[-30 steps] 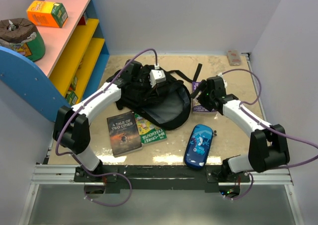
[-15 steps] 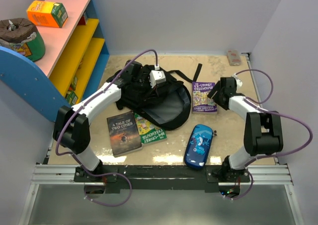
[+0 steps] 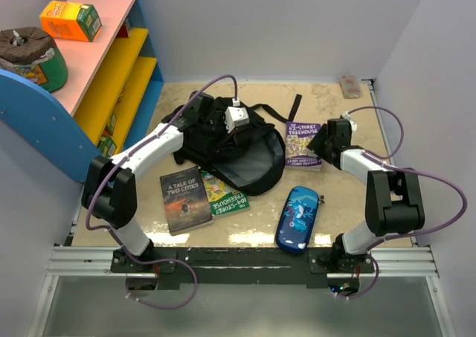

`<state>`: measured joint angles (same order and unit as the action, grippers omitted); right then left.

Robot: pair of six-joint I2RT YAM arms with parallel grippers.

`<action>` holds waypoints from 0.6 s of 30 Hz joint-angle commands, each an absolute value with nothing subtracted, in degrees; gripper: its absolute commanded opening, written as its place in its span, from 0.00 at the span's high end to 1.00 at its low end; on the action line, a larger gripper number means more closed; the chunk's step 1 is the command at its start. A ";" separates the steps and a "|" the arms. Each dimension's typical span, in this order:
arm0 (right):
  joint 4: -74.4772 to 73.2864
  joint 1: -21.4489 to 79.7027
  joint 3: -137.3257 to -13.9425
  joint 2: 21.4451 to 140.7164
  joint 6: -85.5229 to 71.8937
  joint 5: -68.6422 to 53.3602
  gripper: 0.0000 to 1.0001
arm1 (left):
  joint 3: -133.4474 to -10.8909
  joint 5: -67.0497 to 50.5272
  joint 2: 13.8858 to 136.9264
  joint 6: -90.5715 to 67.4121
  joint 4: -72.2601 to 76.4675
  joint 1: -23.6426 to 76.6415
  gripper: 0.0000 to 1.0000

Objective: Pack the student bag
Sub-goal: Pick up the book from the center of the board.

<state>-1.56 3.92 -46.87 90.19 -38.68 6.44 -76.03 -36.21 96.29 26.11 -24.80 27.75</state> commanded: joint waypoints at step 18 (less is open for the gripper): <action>14.50 13.54 -44.65 87.26 -42.98 -4.04 0.51 | -74.27 -35.86 98.70 30.50 -23.20 27.42 1.00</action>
